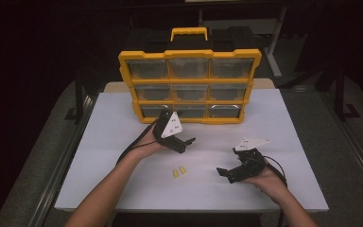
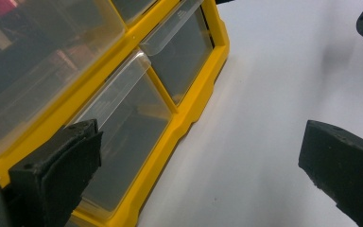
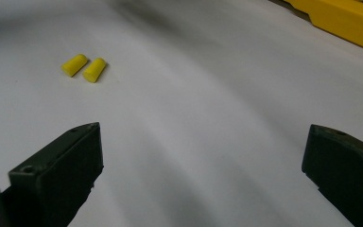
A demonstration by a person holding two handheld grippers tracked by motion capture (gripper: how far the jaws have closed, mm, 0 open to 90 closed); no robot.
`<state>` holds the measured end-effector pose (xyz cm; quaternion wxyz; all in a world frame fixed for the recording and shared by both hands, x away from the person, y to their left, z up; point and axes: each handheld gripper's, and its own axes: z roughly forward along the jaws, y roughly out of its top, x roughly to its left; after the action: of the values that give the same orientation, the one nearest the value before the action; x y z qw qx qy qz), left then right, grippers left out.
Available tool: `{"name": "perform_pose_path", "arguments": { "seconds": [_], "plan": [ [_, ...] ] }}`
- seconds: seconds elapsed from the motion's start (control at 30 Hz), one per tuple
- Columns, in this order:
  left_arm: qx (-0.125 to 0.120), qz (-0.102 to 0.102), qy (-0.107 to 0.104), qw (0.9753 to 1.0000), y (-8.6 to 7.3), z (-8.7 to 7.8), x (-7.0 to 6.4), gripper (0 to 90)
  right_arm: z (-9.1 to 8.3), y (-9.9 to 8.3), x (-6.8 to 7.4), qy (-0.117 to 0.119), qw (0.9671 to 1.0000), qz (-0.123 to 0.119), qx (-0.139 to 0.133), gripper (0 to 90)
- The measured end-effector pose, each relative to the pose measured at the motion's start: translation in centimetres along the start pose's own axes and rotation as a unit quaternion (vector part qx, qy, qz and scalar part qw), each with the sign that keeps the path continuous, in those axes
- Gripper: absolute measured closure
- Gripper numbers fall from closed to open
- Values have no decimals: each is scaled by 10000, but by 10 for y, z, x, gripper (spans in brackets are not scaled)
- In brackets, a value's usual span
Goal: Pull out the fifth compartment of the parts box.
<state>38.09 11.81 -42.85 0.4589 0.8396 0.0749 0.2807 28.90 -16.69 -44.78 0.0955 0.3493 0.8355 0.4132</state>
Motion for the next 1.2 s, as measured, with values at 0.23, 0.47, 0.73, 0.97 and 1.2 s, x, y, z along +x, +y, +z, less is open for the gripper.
{"name": "perform_pose_path", "arguments": {
  "seconds": [0.23,0.47,0.73,0.97,1.2],
  "plan": [
    [6,156,48,9999,0,0,-1,0,0,0,0,1,10000,-4,0,0],
    [20,384,161,9991,1,-1,-3,0,0,0,0,2,10000,-7,3,0],
    [30,633,256,9977,1,0,-6,0,0,0,0,0,10000,-5,2,0],
    [55,815,319,9961,2,0,-9,0,0,0,0,1,10000,-7,4,0],
    [98,1023,401,9939,2,0,-10,0,0,0,0,4,10000,-15,5,0]
  ]
}}
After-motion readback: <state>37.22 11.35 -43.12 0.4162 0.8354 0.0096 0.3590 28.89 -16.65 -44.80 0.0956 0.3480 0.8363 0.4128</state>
